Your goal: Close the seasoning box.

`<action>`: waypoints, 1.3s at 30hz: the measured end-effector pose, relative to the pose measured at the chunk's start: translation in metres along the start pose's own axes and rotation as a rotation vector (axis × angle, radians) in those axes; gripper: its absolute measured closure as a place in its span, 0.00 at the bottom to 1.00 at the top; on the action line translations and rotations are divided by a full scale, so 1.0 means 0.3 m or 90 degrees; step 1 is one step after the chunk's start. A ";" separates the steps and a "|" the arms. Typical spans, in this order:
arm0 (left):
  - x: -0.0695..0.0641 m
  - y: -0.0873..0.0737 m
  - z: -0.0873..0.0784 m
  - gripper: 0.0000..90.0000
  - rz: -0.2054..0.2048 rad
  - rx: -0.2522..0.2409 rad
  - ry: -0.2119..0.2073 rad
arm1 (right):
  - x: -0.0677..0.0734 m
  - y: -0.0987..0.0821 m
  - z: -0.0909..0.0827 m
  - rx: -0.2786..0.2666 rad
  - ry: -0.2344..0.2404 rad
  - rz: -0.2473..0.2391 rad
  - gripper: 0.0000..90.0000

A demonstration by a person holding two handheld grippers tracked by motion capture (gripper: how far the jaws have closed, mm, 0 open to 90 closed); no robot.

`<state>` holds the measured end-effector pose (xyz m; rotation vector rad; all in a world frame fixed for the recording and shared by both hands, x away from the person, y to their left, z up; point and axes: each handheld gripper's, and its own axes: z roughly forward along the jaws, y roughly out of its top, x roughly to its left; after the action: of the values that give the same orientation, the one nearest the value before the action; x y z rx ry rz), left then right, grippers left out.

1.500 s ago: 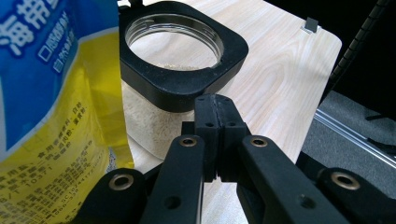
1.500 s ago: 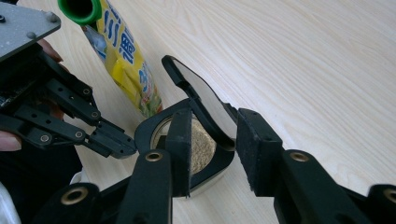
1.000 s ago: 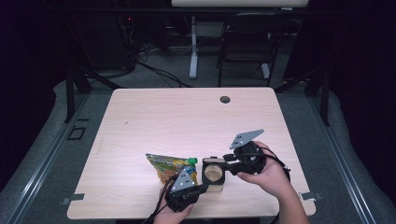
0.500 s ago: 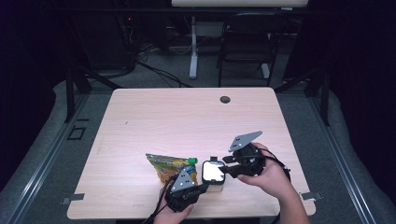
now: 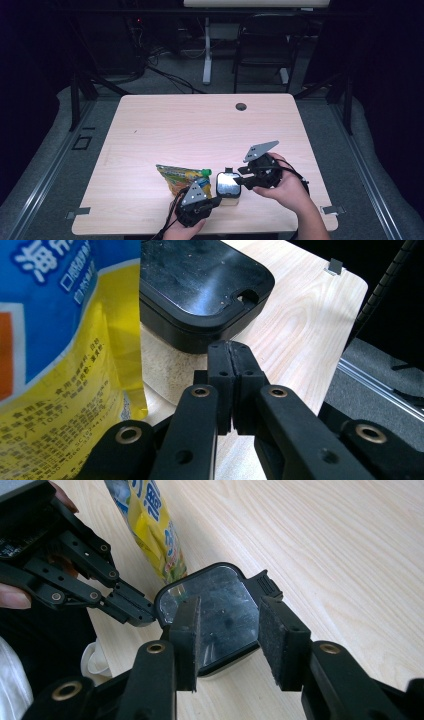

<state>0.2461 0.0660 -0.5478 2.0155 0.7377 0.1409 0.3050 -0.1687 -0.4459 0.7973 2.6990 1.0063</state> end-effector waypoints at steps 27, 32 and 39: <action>-0.001 0.003 -0.057 0.98 0.005 -0.011 0.005 | -0.009 -0.003 -0.012 -0.022 -0.015 0.015 0.68; -0.003 0.001 -0.074 0.98 0.006 -0.013 0.007 | -0.012 -0.003 -0.015 -0.028 -0.021 0.017 0.68; -0.002 0.001 -0.124 0.97 0.011 -0.020 0.012 | -0.016 -0.006 -0.015 -0.028 -0.023 0.021 0.68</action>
<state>0.2315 0.0934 -0.5272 1.9939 0.7253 0.1812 0.3069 -0.1749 -0.4439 0.8455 2.6331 1.0443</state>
